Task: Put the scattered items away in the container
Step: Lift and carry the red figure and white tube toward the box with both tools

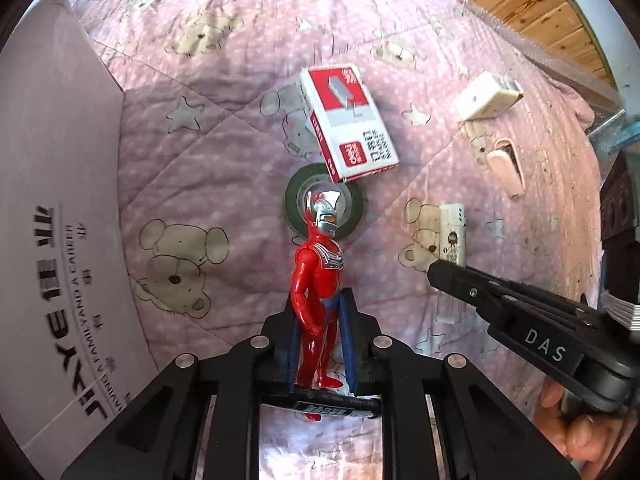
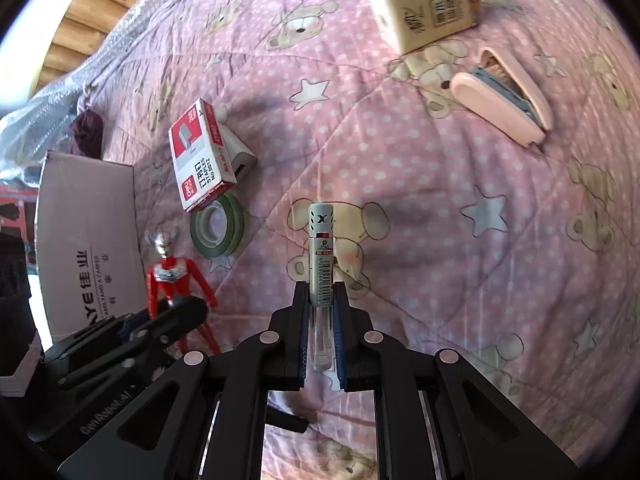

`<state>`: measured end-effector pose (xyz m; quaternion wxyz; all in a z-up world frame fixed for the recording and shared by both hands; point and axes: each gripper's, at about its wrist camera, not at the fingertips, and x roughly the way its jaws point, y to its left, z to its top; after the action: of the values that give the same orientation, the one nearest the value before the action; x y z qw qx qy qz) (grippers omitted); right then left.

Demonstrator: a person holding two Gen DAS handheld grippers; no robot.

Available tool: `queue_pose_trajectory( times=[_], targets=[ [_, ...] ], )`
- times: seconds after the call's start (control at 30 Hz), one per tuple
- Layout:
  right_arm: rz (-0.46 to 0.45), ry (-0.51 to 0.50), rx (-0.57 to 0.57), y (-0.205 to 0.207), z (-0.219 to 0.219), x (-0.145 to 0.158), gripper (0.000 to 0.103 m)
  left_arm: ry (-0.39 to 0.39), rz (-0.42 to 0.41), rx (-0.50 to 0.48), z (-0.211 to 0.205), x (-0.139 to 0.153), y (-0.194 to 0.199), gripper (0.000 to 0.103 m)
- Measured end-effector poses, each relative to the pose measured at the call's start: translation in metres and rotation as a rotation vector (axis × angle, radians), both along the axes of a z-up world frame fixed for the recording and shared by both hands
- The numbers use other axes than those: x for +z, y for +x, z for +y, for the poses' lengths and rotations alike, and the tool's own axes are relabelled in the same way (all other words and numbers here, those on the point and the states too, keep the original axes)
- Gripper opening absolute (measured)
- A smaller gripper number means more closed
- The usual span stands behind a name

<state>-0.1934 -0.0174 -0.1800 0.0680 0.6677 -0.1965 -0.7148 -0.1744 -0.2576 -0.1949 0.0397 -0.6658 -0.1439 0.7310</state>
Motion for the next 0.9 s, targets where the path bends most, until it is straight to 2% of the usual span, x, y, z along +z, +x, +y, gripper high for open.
queue_pose_trajectory(
  times=[0.13,0.37,0.9],
  targets=[
    [0.011,-0.003,-0.009,0.005,0.006,0.007,0.012,0.033,0.054,0.039,-0.010,0.018,0.006,0.018],
    [0.026,-0.009,-0.014,0.016,0.007,0.015,0.012,0.043,0.130,0.073,-0.017,0.052,0.009,0.018],
    [0.138,-0.003,0.005,0.045,0.005,0.065,0.011,0.038,0.262,0.068,-0.007,0.115,0.026,0.018]
  ],
)
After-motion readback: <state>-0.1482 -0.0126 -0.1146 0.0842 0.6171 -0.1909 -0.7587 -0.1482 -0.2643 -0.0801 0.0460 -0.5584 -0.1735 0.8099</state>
